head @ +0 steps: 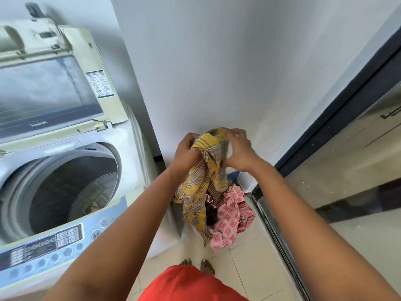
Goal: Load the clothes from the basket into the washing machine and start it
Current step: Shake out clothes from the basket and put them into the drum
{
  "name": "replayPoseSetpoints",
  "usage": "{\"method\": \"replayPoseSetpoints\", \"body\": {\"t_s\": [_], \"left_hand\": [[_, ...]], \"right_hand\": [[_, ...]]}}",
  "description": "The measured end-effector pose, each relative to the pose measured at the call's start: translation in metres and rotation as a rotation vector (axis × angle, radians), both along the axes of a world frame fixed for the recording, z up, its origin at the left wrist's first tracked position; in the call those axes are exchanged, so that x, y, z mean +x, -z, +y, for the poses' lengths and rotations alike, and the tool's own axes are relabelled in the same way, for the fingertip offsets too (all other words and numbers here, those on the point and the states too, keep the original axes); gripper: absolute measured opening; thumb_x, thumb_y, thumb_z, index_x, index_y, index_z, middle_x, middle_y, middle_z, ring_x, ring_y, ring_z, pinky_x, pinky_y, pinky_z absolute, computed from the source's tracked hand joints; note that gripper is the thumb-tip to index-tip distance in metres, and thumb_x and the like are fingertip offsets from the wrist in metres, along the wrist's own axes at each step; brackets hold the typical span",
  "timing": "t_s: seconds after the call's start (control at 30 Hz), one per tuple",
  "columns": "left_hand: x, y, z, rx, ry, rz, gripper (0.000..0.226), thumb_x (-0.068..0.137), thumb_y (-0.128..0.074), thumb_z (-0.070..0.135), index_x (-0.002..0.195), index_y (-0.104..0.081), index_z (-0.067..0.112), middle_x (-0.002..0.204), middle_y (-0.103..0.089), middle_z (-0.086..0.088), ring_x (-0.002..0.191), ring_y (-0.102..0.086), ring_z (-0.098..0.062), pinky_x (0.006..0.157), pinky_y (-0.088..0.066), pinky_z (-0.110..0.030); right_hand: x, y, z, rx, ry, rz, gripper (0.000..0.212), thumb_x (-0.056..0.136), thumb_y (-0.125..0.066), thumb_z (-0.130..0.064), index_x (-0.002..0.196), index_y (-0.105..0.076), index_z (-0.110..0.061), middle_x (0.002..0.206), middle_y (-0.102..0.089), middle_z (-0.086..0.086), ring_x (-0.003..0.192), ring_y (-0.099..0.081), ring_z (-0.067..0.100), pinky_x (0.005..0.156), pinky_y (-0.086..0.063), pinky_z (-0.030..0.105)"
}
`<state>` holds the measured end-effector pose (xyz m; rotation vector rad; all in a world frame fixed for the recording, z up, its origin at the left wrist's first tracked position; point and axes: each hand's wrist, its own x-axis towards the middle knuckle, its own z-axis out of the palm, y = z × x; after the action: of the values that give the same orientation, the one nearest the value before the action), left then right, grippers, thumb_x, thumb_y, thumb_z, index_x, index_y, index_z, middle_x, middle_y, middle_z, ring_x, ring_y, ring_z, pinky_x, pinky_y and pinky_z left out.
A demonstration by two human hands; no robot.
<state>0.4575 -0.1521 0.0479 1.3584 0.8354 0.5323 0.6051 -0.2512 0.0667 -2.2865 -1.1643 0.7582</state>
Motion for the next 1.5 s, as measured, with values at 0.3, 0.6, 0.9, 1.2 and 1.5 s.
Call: {"method": "replayPoseSetpoints", "body": {"t_s": [0.3,0.6,0.9,1.2,1.5], "left_hand": [[-0.029,-0.002,0.011,0.057,0.224,0.040,0.089,0.072,-0.076,0.019,0.145,-0.030,0.041,0.152,-0.028,0.005,0.135,-0.028,-0.009,0.104,-0.033,-0.032],[-0.018,0.025,-0.009,0.147,0.057,0.023,0.062,0.075,-0.080,0.023,0.129,-0.050,0.023,0.113,-0.067,0.010,0.104,-0.065,-0.003,0.087,-0.057,-0.026],[-0.020,0.033,0.006,0.450,-0.206,0.259,0.048,0.079,-0.049,-0.007,0.108,-0.064,0.028,0.103,-0.068,0.003,0.095,-0.065,-0.019,0.078,-0.054,-0.034],[0.001,0.012,-0.023,0.292,0.055,-0.079,0.059,0.078,-0.059,0.002,0.131,-0.049,0.024,0.120,-0.061,0.004,0.098,-0.068,-0.016,0.076,-0.056,-0.032],[-0.028,0.041,-0.005,0.215,0.180,0.244,0.122,0.053,-0.087,0.064,0.150,-0.018,0.040,0.149,-0.031,0.002,0.143,-0.031,-0.020,0.117,-0.034,-0.046]], "right_hand": [[-0.018,-0.001,0.016,0.380,0.240,0.515,0.046,0.090,-0.051,0.000,0.126,-0.056,-0.028,0.118,-0.066,0.004,0.106,-0.064,0.024,0.088,-0.057,0.048],[-0.028,-0.005,0.015,0.638,0.483,1.460,0.029,0.095,-0.054,-0.015,0.120,-0.061,-0.001,0.102,-0.072,0.013,0.086,-0.073,0.025,0.063,-0.060,0.037],[0.002,0.034,-0.023,0.147,0.605,0.393,0.100,0.076,-0.077,0.002,0.149,-0.018,-0.031,0.150,-0.027,0.013,0.128,-0.045,0.034,0.086,-0.049,0.032],[-0.017,0.045,-0.006,0.211,0.171,0.089,0.076,0.075,-0.074,-0.009,0.140,-0.037,-0.023,0.134,-0.044,0.012,0.118,-0.055,0.034,0.094,-0.051,0.044],[-0.005,0.026,-0.014,0.675,0.443,1.144,0.046,0.088,-0.062,-0.010,0.133,-0.054,-0.012,0.115,-0.069,0.009,0.102,-0.067,0.024,0.079,-0.060,0.041]]}}
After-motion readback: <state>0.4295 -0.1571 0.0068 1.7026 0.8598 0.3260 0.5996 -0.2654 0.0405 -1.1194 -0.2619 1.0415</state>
